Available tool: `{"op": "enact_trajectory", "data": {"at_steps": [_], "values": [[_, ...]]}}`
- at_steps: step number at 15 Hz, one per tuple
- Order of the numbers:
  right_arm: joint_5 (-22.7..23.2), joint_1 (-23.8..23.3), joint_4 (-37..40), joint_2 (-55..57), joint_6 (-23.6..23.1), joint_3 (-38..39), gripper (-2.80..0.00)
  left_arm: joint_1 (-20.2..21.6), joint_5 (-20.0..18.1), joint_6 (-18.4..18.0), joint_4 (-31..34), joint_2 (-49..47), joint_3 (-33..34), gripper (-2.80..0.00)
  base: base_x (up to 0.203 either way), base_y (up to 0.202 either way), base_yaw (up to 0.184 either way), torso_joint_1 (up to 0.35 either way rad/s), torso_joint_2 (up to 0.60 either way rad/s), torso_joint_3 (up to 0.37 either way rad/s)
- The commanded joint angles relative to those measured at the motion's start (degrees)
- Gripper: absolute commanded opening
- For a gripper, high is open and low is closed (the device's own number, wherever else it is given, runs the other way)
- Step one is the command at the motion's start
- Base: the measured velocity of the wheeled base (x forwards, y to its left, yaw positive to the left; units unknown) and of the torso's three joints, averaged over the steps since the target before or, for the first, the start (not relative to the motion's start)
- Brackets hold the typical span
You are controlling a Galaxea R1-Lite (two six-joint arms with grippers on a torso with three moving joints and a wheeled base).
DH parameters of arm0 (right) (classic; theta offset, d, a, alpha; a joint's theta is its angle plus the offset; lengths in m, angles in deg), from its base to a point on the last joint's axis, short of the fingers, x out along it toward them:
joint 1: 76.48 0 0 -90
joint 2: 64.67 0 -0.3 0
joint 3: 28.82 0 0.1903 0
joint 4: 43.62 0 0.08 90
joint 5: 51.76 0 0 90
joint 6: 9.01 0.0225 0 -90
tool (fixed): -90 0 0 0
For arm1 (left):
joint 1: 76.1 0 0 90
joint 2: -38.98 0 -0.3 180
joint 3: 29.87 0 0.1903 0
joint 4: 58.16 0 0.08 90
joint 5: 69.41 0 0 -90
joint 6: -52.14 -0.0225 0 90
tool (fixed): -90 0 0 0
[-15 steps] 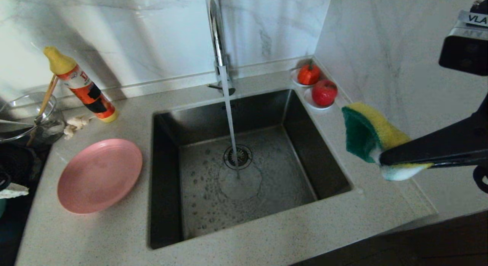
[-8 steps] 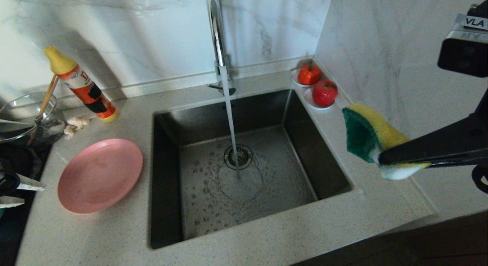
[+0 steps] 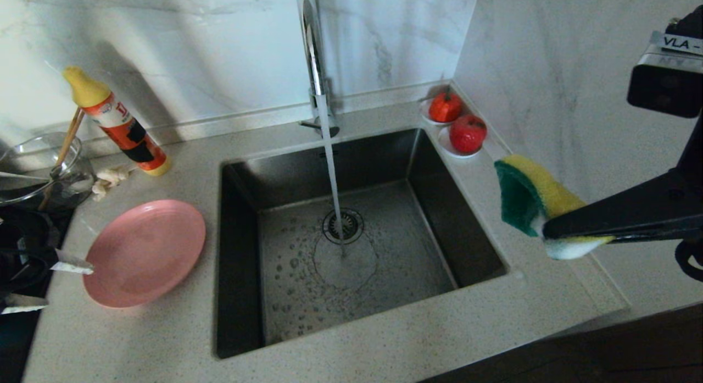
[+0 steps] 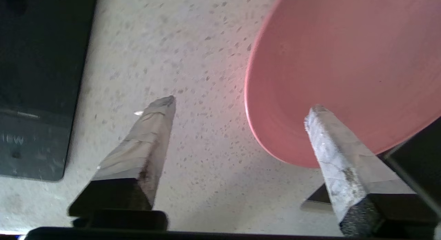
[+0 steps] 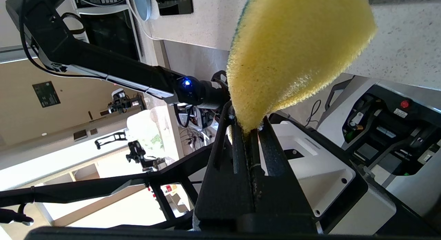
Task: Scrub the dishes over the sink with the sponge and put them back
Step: Wash the plate
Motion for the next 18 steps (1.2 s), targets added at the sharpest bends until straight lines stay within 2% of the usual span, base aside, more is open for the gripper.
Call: {"op": "enact_trajectory", "data": {"at_steps": [1,4,7,18], "values": [[0.21,-0.11,0.25,-0.18,0.23,0.04,-2.80,-1.64,1.48,-0.21,0.22,-1.12,-1.73,0.00,0.000,0.000,0.000,0.000,0.00,0.000],[0.21,-0.56,0.25,-0.30,-0.30,0.42,-2.80,-4.24,6.94,-0.45,0.79,-1.23,-4.71,0.00,0.000,0.000,0.000,0.000,0.00,0.000],[0.21,-1.25,0.25,-0.39,-1.35,1.45,-2.80,-5.98,12.77,-2.82,1.02,-2.59,-5.42,0.00,0.000,0.000,0.000,0.000,0.00,0.000],[0.21,-1.75,0.25,-0.47,-1.53,1.54,-2.80,-8.20,12.77,-1.29,0.35,-6.28,-5.84,0.00,0.000,0.000,0.000,0.000,0.00,0.000]]}}
